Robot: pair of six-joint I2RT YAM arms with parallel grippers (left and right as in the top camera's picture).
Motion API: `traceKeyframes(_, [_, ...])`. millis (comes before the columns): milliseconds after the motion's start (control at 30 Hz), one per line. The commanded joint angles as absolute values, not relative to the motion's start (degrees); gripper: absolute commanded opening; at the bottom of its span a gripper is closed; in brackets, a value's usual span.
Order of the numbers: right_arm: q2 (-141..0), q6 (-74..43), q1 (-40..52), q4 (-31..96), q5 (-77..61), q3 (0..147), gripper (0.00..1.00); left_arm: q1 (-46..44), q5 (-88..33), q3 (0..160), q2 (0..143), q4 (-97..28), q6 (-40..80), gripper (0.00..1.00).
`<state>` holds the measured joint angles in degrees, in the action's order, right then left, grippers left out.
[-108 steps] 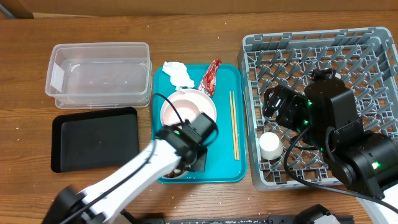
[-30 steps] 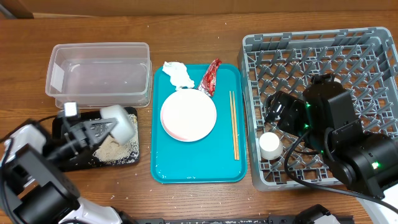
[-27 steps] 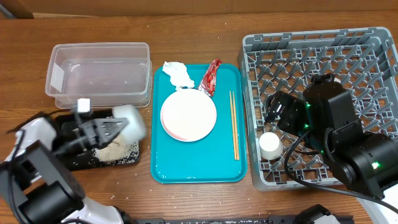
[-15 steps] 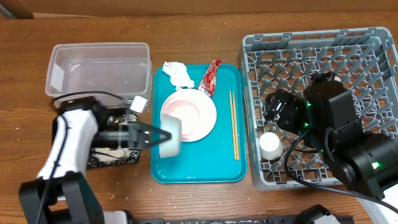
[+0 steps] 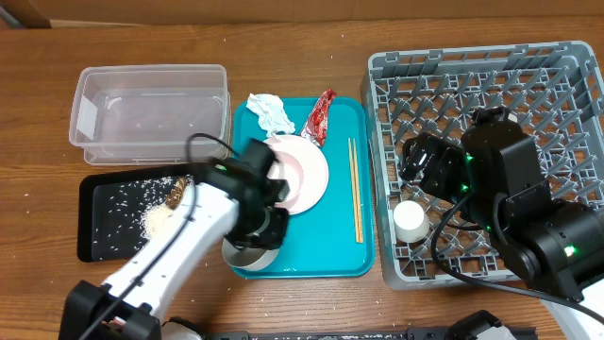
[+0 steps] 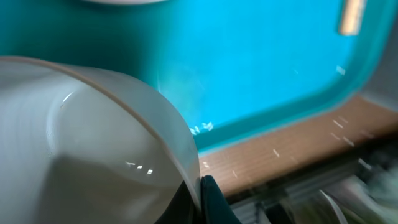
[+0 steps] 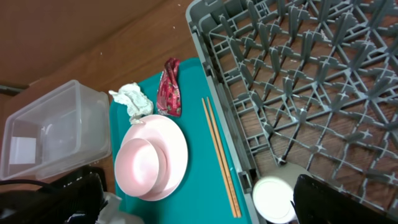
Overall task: Sort waste into correct bins and load items into the dishwasher
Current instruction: 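Set the emptied bowl back on the teal tray and release, then grasp the crumpled white tissue with the left gripper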
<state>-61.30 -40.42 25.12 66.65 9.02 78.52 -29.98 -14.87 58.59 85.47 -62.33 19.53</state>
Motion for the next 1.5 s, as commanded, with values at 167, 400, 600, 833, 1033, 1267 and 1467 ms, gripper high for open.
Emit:
traceKeyframes(167, [-61.14, -40.05, 25.02, 66.06, 9.74, 79.09, 1.00, -42.50, 1.56, 59.18, 92.47, -55.37, 32.45, 0.04])
traceKeyframes(400, [-61.14, -40.07, 25.02, 66.50, 10.92, 79.09, 1.00, -41.17, -1.08, 64.34, 94.76, -58.72, 32.14, 0.35])
traceKeyframes(600, [-61.14, -40.05, 25.02, 66.52, 10.94, 79.09, 1.00, -35.90, -1.02, 79.24, 94.67, -62.92, 27.33, 0.61])
traceKeyframes(833, [-61.14, -40.07, 25.02, 66.50, 10.92, 79.09, 1.00, -24.12, 6.07, 84.49, 97.12, -50.50, 21.78, 0.69])
traceKeyframes(1033, [-61.14, -40.07, 25.02, 66.50, 10.92, 79.09, 1.00, -17.54, 3.40, 84.51, 108.01, -36.99, 21.82, 0.63])
traceKeyframes(1267, [-61.14, -40.53, 25.02, 66.50, 10.85, 79.09, 1.00, -18.55, 6.20, 84.51, 118.13, -28.05, 21.82, 0.67])
traceKeyframes(1467, [-61.14, -40.51, 25.02, 66.52, 10.85, 79.09, 1.00, -18.57, 5.65, 84.51, 123.31, -24.91, 21.87, 0.50])
